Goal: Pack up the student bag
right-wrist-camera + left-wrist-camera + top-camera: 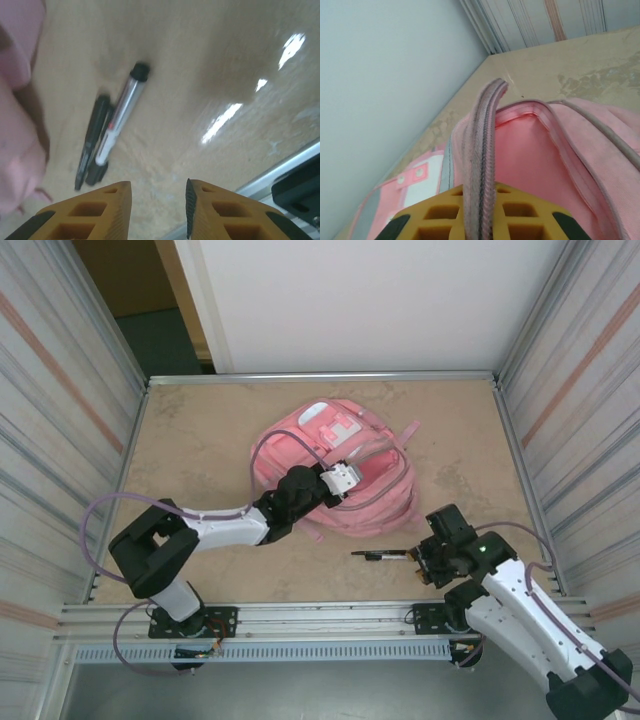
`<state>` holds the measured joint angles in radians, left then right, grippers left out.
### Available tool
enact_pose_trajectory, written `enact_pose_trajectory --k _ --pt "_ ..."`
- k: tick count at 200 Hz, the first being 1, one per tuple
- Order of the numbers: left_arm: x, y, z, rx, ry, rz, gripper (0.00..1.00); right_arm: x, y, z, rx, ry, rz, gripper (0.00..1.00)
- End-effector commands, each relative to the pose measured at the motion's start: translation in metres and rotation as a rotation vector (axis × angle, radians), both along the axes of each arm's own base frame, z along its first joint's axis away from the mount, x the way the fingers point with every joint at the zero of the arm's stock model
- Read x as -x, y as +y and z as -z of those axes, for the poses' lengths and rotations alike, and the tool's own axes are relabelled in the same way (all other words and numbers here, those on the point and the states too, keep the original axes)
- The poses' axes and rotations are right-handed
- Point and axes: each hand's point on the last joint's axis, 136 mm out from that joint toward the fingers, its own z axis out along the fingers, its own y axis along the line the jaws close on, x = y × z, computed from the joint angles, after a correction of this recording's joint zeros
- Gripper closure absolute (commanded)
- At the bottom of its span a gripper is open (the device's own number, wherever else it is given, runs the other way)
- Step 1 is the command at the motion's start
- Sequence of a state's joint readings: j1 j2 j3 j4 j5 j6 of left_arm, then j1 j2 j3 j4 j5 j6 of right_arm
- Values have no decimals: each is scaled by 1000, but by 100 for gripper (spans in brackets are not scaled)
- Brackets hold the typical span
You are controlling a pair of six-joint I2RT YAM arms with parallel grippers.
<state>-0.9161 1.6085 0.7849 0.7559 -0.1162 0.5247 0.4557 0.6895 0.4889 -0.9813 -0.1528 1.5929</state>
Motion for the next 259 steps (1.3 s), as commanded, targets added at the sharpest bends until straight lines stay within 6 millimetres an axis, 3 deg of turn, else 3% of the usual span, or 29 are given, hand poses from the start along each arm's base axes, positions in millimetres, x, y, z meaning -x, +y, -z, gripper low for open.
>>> enact_pose_trajectory --k 1,53,97,133,166,228,259 --pt "9 -10 -69 136 -209 30 100 -16 -15 3 55 -11 57 67" --pt "8 -10 -64 91 -233 -32 100 -43 5 4 -16 60 38 58" --pt "11 -6 -58 89 -185 -19 100 -41 0 34 77 167 17 59" --pt "0 5 -54 103 -137 -73 100 -41 4 53 91 231 -23 64" --pt "-12 20 -38 92 65 -87 100 -41 7 68 89 265 -26 80" --pt "-7 39 -38 115 82 -112 100 -46 15 53 92 227 -52 89" --pt "-7 49 -46 122 58 -135 100 -40 -5 43 202 201 -75 92"
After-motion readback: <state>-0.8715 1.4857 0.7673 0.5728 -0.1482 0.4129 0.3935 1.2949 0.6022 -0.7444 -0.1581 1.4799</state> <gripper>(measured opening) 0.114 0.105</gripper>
